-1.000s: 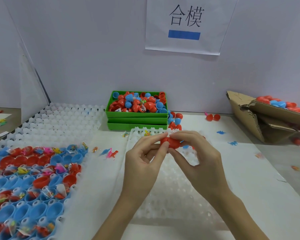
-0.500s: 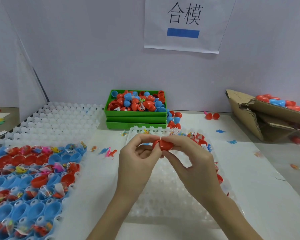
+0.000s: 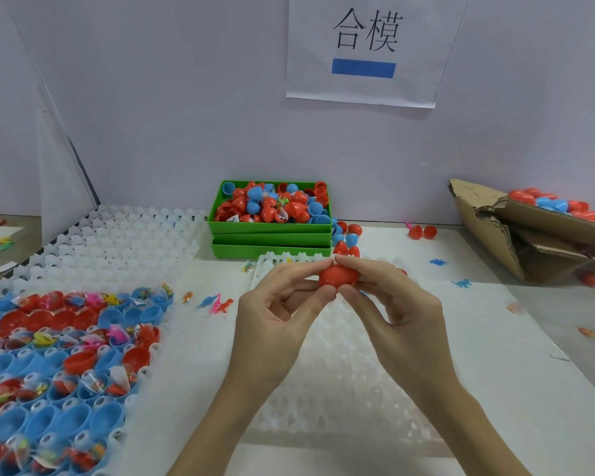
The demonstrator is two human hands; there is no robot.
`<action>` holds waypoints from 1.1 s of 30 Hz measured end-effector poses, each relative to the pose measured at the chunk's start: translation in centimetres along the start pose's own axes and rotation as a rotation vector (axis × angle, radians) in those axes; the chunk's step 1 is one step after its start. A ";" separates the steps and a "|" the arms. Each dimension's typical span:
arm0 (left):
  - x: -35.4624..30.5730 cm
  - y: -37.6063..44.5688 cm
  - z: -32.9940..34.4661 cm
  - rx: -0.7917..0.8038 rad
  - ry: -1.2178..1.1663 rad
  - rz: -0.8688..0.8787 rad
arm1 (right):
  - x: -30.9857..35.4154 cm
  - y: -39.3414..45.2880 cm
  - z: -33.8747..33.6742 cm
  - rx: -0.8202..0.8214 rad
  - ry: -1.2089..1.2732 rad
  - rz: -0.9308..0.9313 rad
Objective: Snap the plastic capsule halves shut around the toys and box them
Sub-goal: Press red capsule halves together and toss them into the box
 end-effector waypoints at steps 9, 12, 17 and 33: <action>-0.6 -0.5 0.4 -0.056 0.112 0.164 | 0.1 -0.3 0.3 -0.002 0.120 0.114; -0.6 -0.5 0.4 -0.063 0.115 0.173 | 0.0 -0.3 0.3 -0.012 0.154 0.147; -0.5 -0.5 0.3 -0.065 0.065 0.173 | 0.1 -0.3 0.2 -0.009 0.124 0.089; 0.2 -0.6 0.8 -0.083 -0.006 -0.004 | 0.2 -1.2 1.4 -0.055 -0.266 -0.031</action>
Point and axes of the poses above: each hand's wrist, its own y-axis towards the middle knuckle, its own z-axis out of the palm, x = y × z, the point moved 5 cm from there along y, towards the middle knuckle
